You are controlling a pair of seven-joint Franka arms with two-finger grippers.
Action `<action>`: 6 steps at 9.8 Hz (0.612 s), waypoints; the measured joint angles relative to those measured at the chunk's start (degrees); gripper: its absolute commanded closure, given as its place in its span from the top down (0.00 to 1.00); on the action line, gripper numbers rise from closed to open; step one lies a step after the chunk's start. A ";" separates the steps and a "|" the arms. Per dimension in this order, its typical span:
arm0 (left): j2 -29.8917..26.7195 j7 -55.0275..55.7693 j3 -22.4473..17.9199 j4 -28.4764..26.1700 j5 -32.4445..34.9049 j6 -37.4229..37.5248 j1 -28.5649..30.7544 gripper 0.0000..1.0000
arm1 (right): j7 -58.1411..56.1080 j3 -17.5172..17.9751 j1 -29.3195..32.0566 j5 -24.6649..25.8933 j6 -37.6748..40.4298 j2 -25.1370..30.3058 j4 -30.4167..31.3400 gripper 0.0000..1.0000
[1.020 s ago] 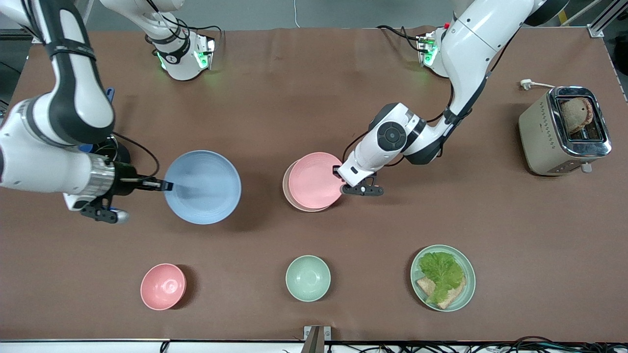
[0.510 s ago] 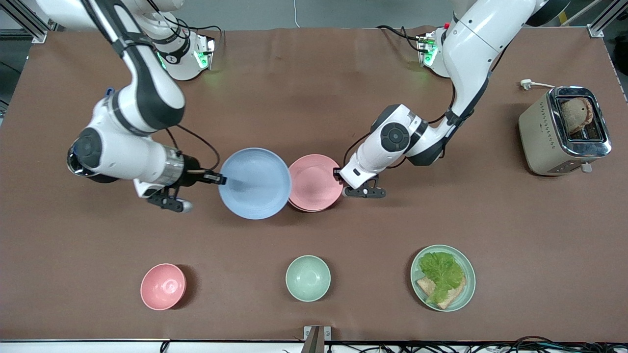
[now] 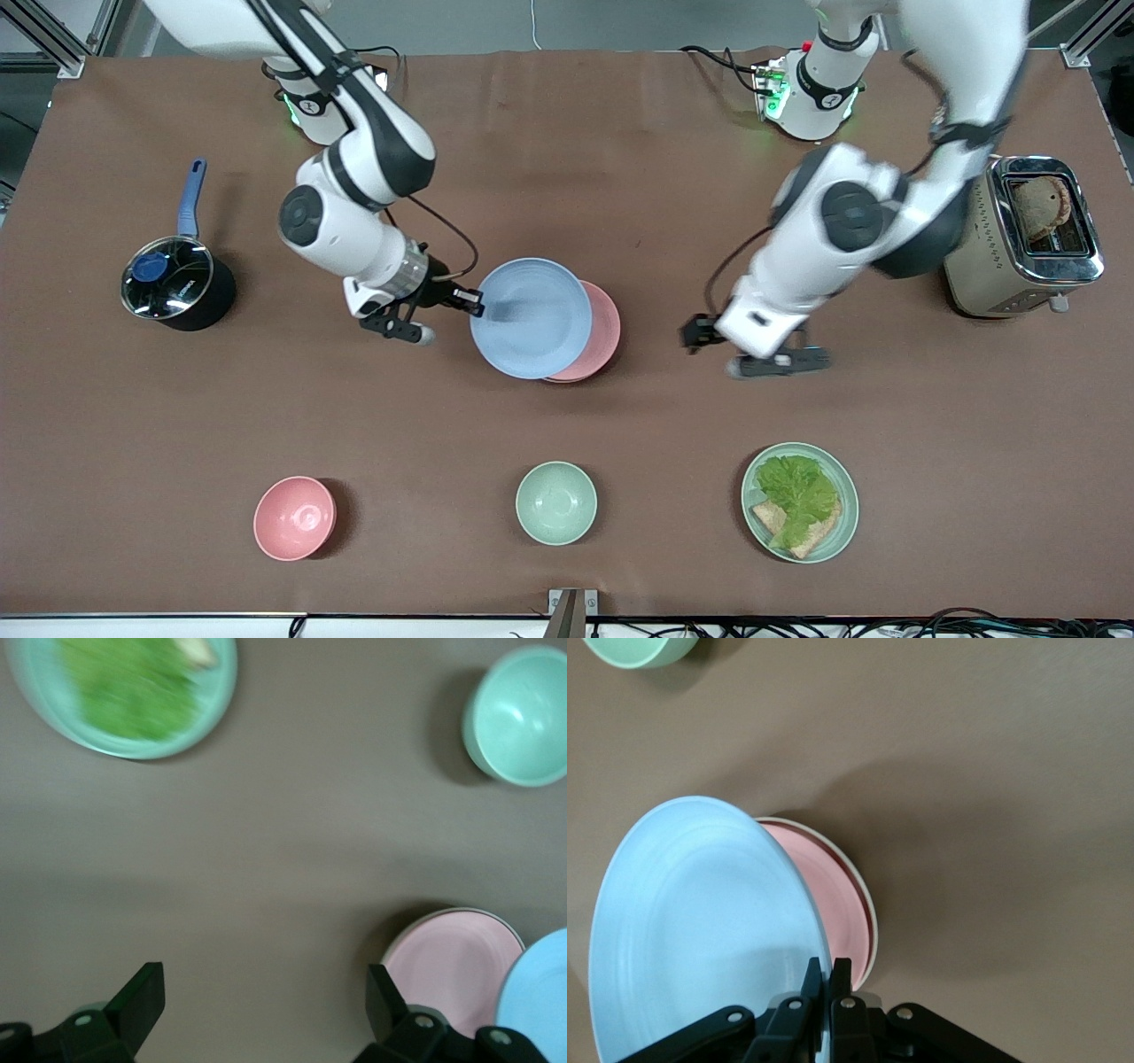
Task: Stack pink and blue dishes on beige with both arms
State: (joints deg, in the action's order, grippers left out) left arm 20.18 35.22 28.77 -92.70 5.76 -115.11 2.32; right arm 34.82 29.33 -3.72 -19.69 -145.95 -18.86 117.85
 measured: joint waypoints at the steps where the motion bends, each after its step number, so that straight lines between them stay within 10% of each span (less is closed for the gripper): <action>1: -0.71 -1.80 0.02 5.68 0.04 7.50 2.16 1.00 | 0.42 0.04 -1.58 0.00 -2.77 -0.90 0.75 0.02; 6: -10.13 -10.88 0.02 15.48 0.20 25.66 10.55 1.00 | 0.53 0.02 -4.55 0.36 -14.41 -7.47 2.32 0.02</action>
State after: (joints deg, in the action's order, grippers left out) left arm 10.04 24.34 28.79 -77.23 5.97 -89.45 12.86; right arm 35.35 29.36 -8.27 -19.34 -160.36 -26.33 120.18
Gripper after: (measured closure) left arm 0.000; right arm 0.947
